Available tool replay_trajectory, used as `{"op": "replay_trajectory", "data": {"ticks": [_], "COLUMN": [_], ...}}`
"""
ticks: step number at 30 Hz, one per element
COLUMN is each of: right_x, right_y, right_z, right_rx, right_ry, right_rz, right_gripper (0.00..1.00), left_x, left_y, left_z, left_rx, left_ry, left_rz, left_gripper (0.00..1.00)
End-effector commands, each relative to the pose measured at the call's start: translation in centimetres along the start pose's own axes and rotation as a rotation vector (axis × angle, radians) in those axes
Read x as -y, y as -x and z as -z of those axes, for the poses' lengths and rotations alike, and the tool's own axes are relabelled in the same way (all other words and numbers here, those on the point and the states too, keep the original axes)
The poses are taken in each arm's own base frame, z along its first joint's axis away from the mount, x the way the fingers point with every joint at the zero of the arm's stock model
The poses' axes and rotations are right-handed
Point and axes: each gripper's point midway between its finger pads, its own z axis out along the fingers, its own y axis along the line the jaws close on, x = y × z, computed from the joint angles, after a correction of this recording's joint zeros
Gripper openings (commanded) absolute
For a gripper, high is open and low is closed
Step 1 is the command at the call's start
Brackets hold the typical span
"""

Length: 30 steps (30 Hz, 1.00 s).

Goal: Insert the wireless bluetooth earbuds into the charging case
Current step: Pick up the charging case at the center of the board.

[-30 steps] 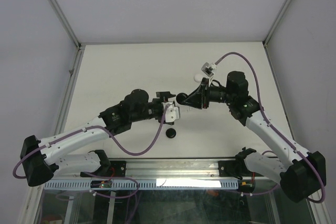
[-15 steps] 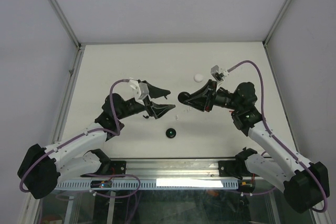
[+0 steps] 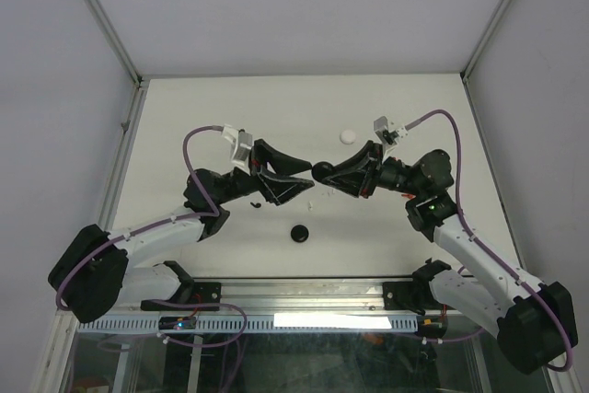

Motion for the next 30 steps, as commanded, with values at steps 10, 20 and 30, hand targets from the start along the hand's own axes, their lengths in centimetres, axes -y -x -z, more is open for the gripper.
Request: {"op": "replay_trajectory", "data": {"ticks": [10, 20, 30], "right_x": [-1.4, -1.3, -1.0], "right_y": [1.1, 0.6, -0.1], "right_z": [-0.1, -0.2, 0.0], "right_rx": [0.039, 0.018, -0.04], "right_ry": [0.076, 0.088, 0.069], "right_rz": [0.06, 0.06, 0.077], "right_gripper": [0.0, 0.01, 0.1], "left_x": [1.2, 1.8, 1.9], "left_y": [1.5, 1.5, 0.9], "left_z": [-1.2, -1.5, -1.6], "left_rx": [0.035, 0.039, -0.006], "left_ry": [-0.093, -0.134, -0.139], "left_rz": [0.056, 0.074, 0.047], "left_gripper": [0.39, 0.3, 0.0]}}
